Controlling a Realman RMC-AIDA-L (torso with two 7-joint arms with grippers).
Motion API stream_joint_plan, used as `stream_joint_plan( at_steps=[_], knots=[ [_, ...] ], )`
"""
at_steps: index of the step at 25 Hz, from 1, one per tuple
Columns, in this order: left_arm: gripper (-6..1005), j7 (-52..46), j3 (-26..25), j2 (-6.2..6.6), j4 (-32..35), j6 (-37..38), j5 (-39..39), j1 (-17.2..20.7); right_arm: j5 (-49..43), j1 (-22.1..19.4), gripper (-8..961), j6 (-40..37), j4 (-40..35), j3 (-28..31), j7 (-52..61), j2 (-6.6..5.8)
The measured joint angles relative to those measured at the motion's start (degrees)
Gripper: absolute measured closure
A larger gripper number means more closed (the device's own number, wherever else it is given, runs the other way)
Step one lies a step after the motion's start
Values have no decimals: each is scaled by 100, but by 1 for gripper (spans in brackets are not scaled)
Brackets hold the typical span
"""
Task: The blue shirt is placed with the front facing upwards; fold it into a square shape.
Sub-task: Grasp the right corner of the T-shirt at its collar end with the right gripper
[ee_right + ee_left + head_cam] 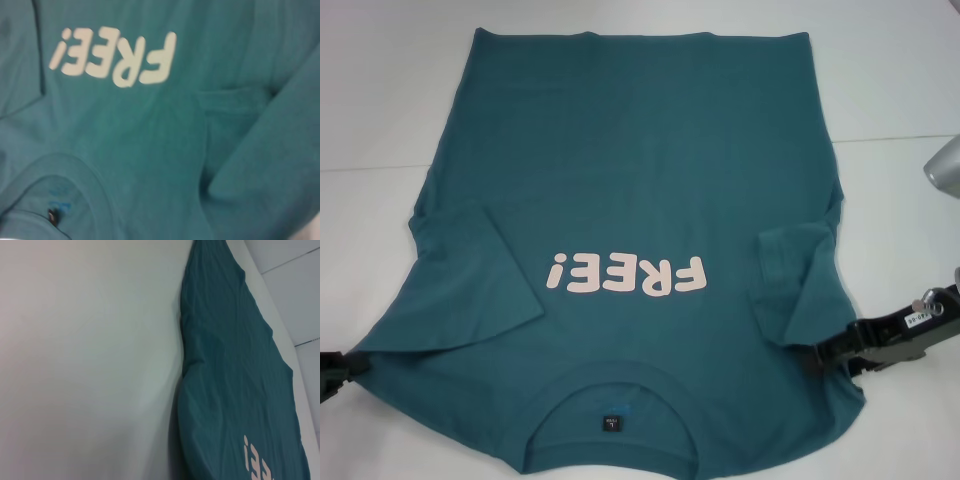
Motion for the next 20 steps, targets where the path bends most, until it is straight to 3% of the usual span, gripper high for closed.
stream_joint_plan(
  at_steps=[3,9,11,20],
  knots=[
    [973,0,-34,0,0,25,0,-17,-182,29,61,2,-75,-30,-2,60],
    [974,0,-39,0,0,29,0,-20,-214,73,250,53,-101,-143,52,78],
    [974,0,-38,0,0,27,0,-12,-214,75,475,58,-102,-144,70,69],
    [974,0,-38,0,-16,15,0,-36,-213,92,842,73,-102,-144,80,58]
  ],
)
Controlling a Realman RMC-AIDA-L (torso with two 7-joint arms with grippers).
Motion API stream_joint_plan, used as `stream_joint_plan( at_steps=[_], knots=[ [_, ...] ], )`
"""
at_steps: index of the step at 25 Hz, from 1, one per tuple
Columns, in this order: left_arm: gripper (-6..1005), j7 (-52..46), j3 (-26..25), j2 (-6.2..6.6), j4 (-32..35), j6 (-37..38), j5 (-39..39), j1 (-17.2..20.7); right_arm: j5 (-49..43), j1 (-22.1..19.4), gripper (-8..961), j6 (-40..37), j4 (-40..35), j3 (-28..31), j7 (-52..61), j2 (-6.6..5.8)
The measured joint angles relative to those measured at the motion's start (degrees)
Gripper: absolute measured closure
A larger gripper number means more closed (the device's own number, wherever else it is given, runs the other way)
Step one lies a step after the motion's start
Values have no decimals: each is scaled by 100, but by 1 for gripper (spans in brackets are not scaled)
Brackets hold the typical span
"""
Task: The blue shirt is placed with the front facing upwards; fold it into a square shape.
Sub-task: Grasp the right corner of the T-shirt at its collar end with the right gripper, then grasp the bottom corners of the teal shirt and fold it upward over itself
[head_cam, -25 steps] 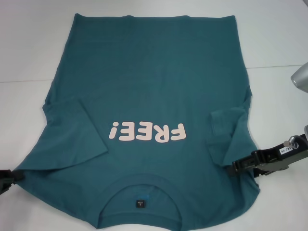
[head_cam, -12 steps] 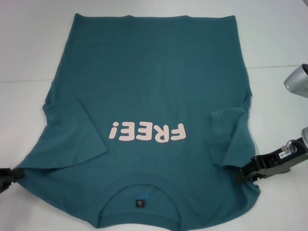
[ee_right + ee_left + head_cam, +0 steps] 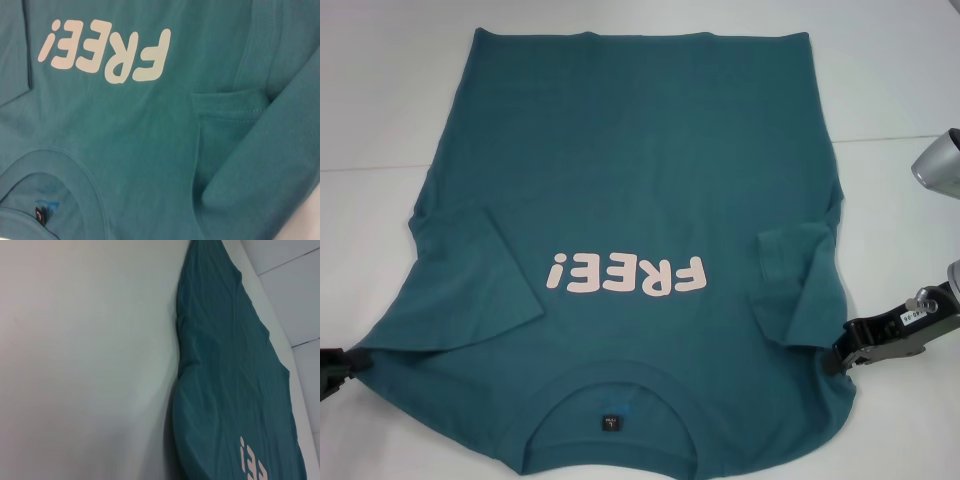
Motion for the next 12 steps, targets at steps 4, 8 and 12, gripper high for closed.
stream_joint_plan(
  at_steps=[4,8,12],
  knots=[
    [973,0,0,0,-2,5,0,4,0,-16,922,-28,-7,13,0,-29],
    [973,3,35,18,15,124,32,28,5,-92,923,-258,-207,40,-15,-71],
    [973,59,52,55,216,567,243,48,5,-277,923,-819,-823,46,6,-83]
  ],
)
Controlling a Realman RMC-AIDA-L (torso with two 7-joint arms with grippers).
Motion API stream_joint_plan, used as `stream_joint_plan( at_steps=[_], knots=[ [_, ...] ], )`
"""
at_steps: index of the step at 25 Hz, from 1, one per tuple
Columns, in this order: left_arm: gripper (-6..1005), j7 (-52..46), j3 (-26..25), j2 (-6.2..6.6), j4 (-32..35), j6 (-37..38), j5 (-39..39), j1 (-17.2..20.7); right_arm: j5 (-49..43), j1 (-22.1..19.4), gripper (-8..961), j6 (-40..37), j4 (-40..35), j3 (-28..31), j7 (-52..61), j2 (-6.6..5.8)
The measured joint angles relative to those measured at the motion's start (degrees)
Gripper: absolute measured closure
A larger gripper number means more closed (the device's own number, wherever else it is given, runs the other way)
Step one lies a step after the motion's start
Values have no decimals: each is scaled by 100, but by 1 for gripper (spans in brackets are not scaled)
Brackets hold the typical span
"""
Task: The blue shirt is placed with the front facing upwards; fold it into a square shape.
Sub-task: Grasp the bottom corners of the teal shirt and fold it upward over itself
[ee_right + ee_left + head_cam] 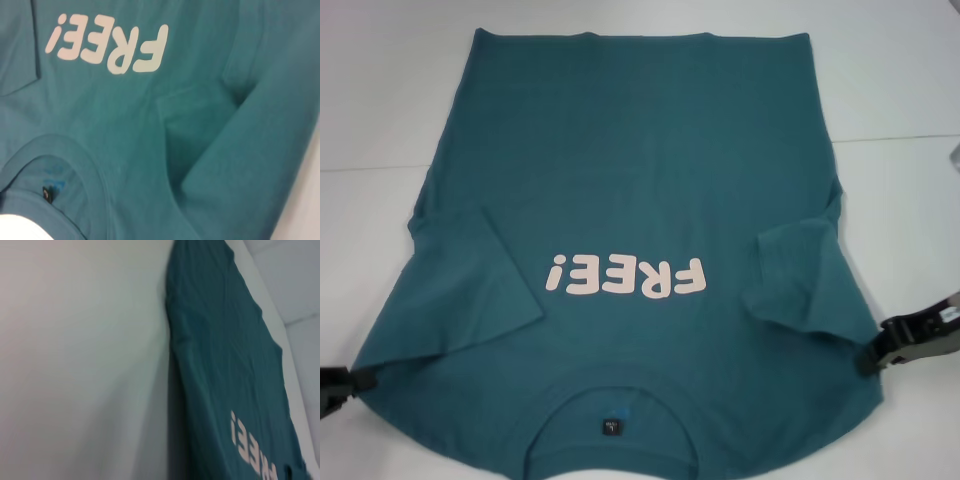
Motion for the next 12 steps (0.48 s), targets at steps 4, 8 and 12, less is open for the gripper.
stream_joint_plan(
  at_steps=[4,8,12],
  knots=[
    [973,21,32,5,346,467,361,7,-27,-123,923,-422,-446,-2,82,-6],
    [974,6,113,2,573,853,701,9,-220,-151,923,-571,-501,2,98,-16],
    [973,16,169,-25,723,1212,924,49,-395,-174,923,-729,-501,0,89,-14]
  ],
)
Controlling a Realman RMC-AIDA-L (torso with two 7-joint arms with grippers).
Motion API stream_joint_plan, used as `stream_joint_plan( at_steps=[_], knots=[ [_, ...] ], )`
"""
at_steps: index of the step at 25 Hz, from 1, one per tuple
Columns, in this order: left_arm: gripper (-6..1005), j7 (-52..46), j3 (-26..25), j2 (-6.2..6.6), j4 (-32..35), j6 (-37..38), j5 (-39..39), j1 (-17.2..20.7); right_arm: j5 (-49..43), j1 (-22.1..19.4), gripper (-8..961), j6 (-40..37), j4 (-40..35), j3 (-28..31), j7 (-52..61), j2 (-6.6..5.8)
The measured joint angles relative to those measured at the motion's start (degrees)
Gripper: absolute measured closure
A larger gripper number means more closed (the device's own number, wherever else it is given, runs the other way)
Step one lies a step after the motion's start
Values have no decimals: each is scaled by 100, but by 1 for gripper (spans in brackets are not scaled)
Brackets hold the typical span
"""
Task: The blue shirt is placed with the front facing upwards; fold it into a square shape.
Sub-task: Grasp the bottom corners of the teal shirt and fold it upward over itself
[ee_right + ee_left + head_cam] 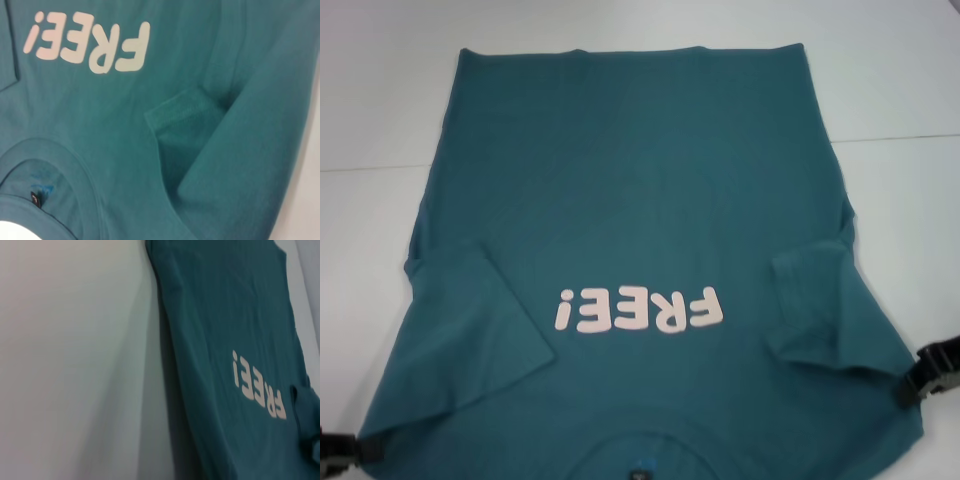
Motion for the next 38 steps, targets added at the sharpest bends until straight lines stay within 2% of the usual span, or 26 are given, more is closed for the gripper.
stream_joint_plan(
  at_steps=[9,15,19,20,21,25,30,38],
  knots=[
    [973,11,480,-118,426,758,205,308,-55,-243,923,-516,-114,-36,-88,-7],
    [974,72,701,-135,494,1139,422,325,-131,-424,923,-656,-260,11,-163,-6],
    [974,121,692,-108,516,1327,255,204,64,-399,923,-679,-211,142,-339,-4],
    [974,114,673,-30,405,1391,-14,9,371,-325,923,-703,-179,289,-456,-5],
    [974,114,673,-30,405,1391,-14,9,371,-325,923,-703,-179,289,-456,-5],
    [973,-85,668,168,-99,1239,-336,-537,1210,-195,923,-601,-171,521,-500,-49],
    [974,-448,664,358,-679,466,-414,-1304,1463,-83,923,-8,-164,824,-397,-52],
    [974,-629,699,646,-1078,-746,-542,-2124,1664,-34,924,985,-47,987,-393,-61]
  ],
)
